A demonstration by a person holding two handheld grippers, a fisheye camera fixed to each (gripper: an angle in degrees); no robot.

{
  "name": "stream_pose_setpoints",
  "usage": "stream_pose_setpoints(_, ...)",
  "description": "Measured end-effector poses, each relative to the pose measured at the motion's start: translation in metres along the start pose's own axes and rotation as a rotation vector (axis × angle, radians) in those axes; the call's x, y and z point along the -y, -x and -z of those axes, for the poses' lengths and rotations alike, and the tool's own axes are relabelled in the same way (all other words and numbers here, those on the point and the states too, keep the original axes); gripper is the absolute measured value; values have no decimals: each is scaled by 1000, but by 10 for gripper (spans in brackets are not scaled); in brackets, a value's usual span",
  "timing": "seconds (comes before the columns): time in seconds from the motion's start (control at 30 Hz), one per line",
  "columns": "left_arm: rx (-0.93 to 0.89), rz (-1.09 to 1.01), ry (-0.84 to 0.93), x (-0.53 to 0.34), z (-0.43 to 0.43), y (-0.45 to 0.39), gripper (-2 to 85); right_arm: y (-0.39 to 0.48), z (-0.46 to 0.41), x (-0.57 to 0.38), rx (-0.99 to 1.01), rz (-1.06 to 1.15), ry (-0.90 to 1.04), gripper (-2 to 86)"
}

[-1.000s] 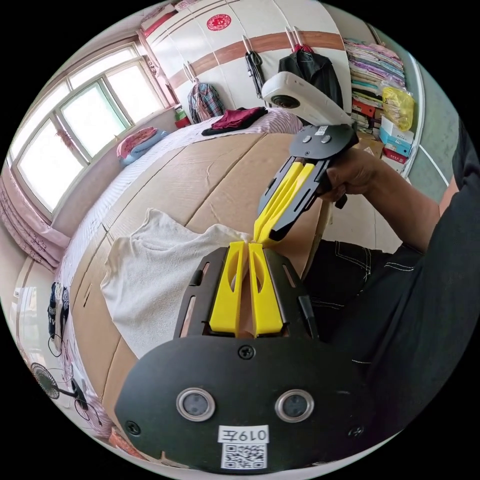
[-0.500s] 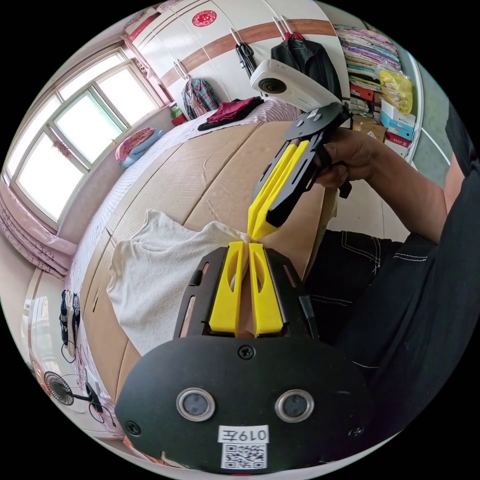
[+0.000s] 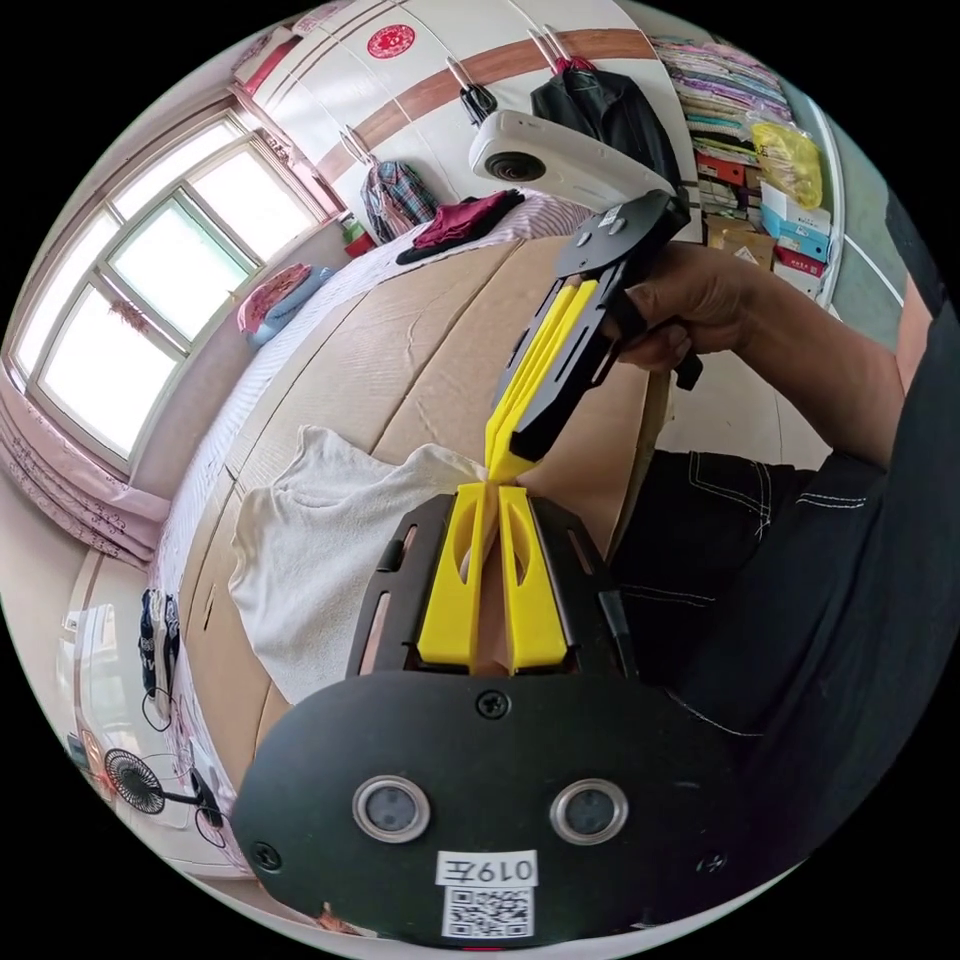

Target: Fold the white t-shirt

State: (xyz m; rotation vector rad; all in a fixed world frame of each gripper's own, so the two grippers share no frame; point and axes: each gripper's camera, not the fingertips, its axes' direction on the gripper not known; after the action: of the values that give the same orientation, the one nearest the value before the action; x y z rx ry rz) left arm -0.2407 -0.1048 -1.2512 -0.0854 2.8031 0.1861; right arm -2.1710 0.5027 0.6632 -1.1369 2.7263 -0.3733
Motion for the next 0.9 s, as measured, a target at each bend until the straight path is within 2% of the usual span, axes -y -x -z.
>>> stream_pose_setpoints(0.27,79,-87,48,-15,27,-26,10,-5,10,5,16,-17,13,2)
stream_pose_setpoints(0.53,215,114,134,-90,79,-16,8,-20,23,10,69,-71,-1,2)
stream_pose_setpoints(0.67,313,65,255,-111,80,-32,7,-26,27,14,93,-86,4,2)
stream_pose_setpoints(0.9,330,-1,244,-96,78,-56,8,-33,32,18,122,-107,0,1)
